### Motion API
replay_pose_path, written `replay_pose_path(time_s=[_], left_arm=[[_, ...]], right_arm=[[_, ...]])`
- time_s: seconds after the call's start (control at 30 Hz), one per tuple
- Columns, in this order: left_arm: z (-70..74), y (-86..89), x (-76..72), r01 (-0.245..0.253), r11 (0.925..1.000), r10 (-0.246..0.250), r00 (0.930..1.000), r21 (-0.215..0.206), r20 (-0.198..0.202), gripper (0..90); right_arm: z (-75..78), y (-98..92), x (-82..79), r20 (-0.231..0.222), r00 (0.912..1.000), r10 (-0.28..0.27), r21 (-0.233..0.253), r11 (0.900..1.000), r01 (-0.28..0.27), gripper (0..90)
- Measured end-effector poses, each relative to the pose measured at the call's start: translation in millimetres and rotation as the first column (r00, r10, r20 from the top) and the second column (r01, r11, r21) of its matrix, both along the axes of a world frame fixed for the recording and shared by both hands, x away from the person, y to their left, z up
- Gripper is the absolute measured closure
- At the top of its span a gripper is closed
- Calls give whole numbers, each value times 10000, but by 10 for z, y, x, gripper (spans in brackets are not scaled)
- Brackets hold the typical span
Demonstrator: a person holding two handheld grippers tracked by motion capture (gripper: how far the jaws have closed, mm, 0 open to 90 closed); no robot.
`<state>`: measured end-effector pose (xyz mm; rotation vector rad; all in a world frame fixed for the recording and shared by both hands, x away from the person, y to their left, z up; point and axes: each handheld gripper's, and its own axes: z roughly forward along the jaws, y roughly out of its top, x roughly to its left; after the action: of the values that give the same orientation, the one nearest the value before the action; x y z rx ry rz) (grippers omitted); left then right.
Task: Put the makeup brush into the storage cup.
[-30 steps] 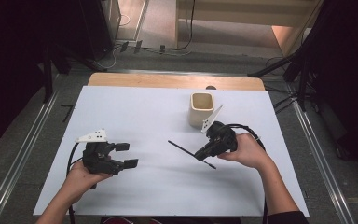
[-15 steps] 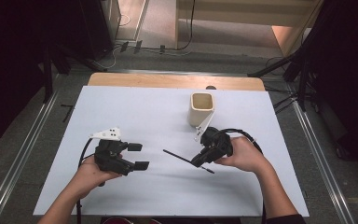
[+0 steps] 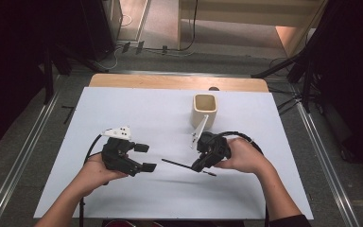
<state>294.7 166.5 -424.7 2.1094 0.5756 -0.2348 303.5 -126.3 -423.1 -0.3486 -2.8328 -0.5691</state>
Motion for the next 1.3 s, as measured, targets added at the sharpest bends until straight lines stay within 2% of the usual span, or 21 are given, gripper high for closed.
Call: replay_pose_path(time_s=[0.13, 0.23, 0.27, 0.33, 0.63, 0.73, 0.83, 1.13, 1.17, 1.2, 1.3], left_arm=[[-14, -66, 5, 162, 9993, -158, 9998, 347, -112, 151], [-26, -106, 2, 216, 9991, -210, 9996, 360, -169, 151], [-26, -113, 8, 284, 9987, -276, 9995, 429, -180, 152], [-29, -131, 16, 338, 9984, -327, 9992, 455, -243, 152], [-82, -207, 54, 509, 9956, -450, 9962, 793, -748, 151], [-95, -244, 54, 631, 9933, -552, 9950, 963, -833, 151], [-111, -278, 54, 742, 9926, -657, 9939, 959, -886, 151], [-148, -312, 68, 815, 9922, -708, 9913, 945, -1114, 153], [-146, -308, 74, 901, 9914, -782, 9894, 949, -1221, 183], [-150, -312, 77, 902, 9920, -785, 9886, 886, -1281, 269], [-161, -331, 89, 985, 9911, -850, 9860, 894, -1436, 273]], right_arm=[[33, 68, 18, 47, 9996, 283, -378, 9989, -281, 865], [54, 92, 30, -18, 9995, 314, -721, 9969, -314, 865], [54, 99, 43, 61, 9989, 465, -700, 9965, -459, 865], [74, 114, 36, -39, 9994, 353, -922, 9951, -355, 865], [112, 241, 59, 182, 9939, 1087, -1429, 9842, -1050, 865], [122, 297, 60, 277, 9892, 1442, -1496, 9790, -1385, 865], [131, 343, 61, 375, 9859, 1633, -1544, 9757, -1558, 865], [169, 397, 71, 541, 9792, 1957, -1513, 9709, -1857, 865], [168, 402, 79, 594, 9769, 2054, -1500, 9693, -1947, 865], [169, 406, 81, 602, 9763, 2080, -1510, 9687, -1971, 865], [170, 421, 82, 621, 9745, 2157, -1517, 9671, -2044, 865]])
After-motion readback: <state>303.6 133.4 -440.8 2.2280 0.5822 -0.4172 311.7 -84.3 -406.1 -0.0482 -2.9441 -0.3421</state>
